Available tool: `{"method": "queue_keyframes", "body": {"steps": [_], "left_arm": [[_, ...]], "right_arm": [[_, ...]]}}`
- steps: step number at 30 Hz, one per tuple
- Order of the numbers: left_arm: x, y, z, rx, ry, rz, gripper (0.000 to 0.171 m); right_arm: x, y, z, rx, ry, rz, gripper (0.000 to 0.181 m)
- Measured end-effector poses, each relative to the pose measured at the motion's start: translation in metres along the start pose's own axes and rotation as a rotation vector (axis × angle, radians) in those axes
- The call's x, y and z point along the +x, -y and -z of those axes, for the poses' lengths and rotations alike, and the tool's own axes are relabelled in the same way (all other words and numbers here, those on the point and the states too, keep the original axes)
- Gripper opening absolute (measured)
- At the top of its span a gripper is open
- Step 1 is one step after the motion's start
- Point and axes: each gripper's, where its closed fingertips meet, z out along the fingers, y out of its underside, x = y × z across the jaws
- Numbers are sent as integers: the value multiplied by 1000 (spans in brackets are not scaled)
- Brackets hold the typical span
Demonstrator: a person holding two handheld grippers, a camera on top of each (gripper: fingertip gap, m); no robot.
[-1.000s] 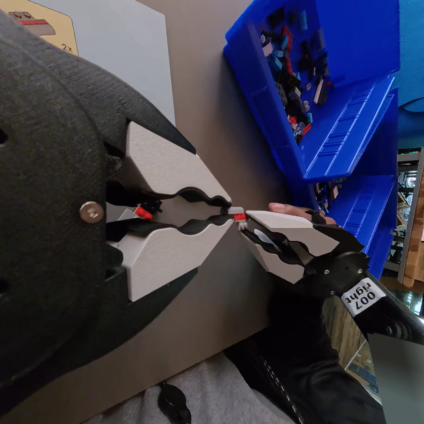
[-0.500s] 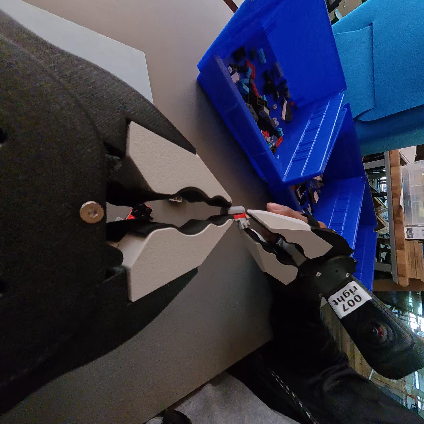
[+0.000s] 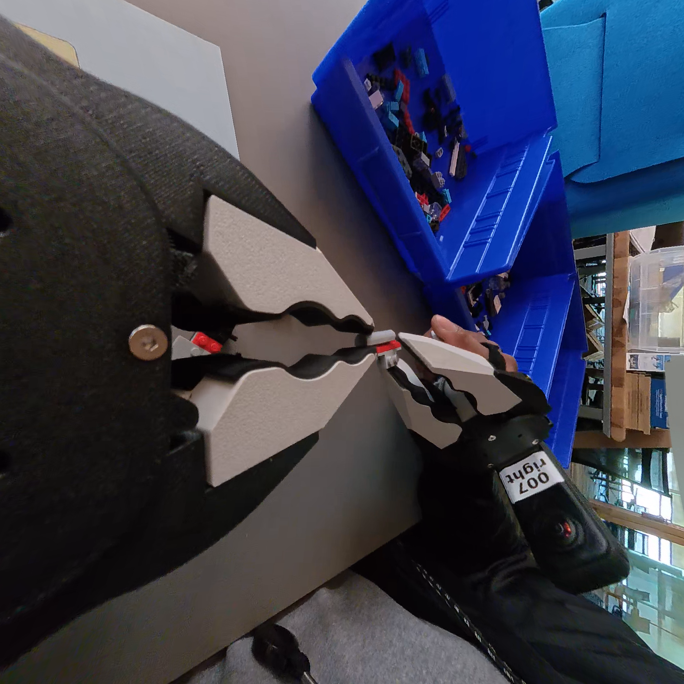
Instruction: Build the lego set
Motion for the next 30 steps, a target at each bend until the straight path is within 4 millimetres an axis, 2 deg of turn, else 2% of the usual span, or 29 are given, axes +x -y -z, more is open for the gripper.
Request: {"method": "queue_keyframes", "body": {"steps": [16,24,30], "left_arm": [[11,-4,-5,-18,-69,40,7],[19,-11,-13,-45,-125,94,14],[14,-2,-8,12,-131,154,16]], "right_arm": [[-8,0,-1,-18,31,28,15],[-3,1,0,-19,2,33,11],[-3,-1,0,-23,-2,30,11]]}}
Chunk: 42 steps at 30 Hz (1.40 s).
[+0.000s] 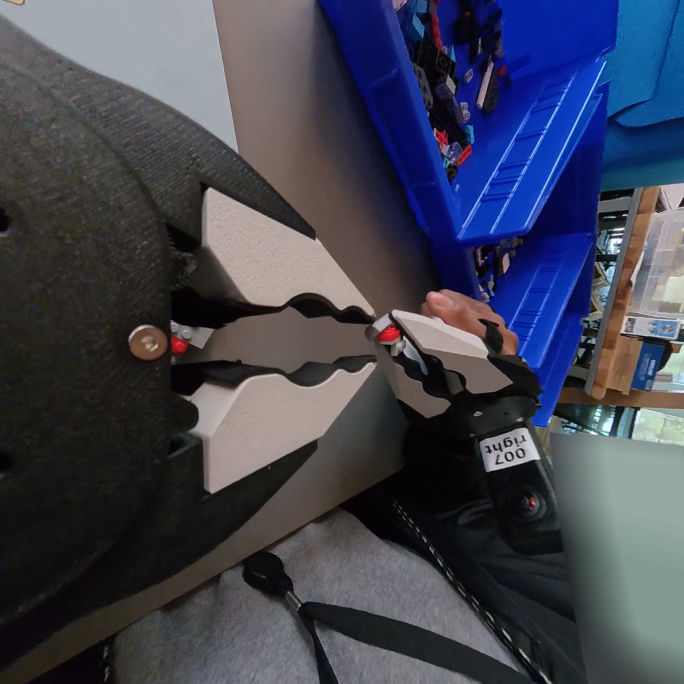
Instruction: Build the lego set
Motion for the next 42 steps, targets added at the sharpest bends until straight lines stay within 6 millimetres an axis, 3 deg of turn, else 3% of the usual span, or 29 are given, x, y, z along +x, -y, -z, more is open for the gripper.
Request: {"method": "queue_keyframes", "body": {"steps": [17,42], "left_arm": [[4,3,-5,25,-25,29,15],[-9,-1,-9,-13,57,89,23]], "right_arm": [[-8,-3,-4,-11,34,-25,11],[1,-13,-7,-64,-30,-24,11]]}}
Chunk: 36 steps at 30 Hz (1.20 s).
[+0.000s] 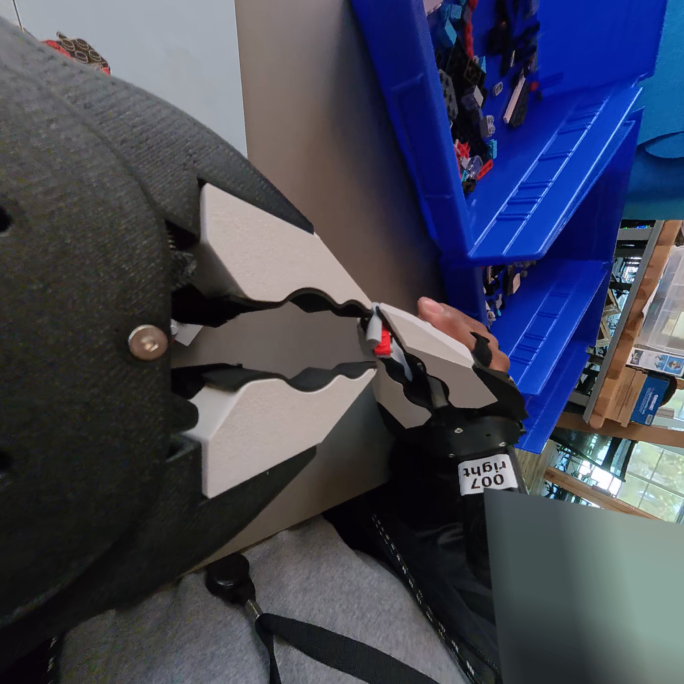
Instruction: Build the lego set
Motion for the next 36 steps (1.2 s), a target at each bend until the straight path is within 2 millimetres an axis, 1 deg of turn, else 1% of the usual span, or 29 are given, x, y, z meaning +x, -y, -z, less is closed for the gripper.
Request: {"method": "queue_keyframes", "body": {"steps": [3,10,14,22,26,28,36], "left_arm": [[-1,0,-2,-6,23,-18,23],[-6,2,-3,1,65,-10,22],[-11,1,-4,-3,108,-30,19],[-14,-1,-5,-20,154,-93,16],[-14,-2,-6,-28,162,-119,14],[-12,-2,-6,-23,149,-119,10],[-13,-4,-7,-20,139,-95,10]], "right_arm": [[-3,-3,-1,-16,5,18,11],[-1,-6,-2,-34,-10,21,11],[-1,-10,-4,-53,-14,27,11],[-4,-14,-7,-77,-2,21,11],[-5,-16,-8,-87,-3,20,12],[-4,-16,-8,-92,-6,17,13],[-7,-22,-9,-119,15,2,12]]}}
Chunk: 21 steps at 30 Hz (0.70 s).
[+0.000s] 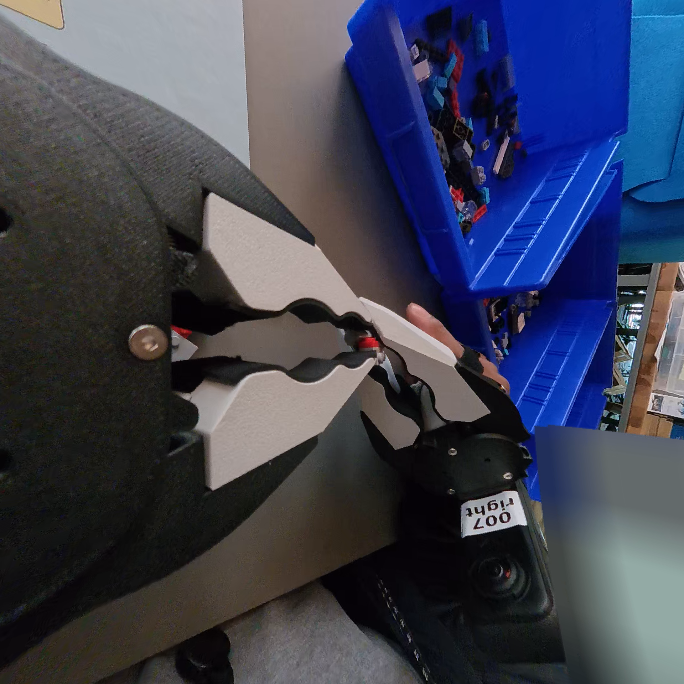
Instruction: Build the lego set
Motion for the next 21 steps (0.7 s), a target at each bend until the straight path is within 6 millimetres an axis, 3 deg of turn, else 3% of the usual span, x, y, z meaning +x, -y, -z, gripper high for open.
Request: {"method": "queue_keyframes", "body": {"steps": [4,8,15,21], "left_arm": [[-6,6,7,33,20,-8,10],[-1,21,18,113,3,-76,10],[14,32,25,187,-55,-143,10],[33,33,23,214,-145,-181,10]], "right_arm": [[0,-7,1,-17,50,-79,23],[-4,-7,9,27,202,-324,29],[16,29,35,308,417,-793,31],[11,49,47,425,562,-904,31]]}}
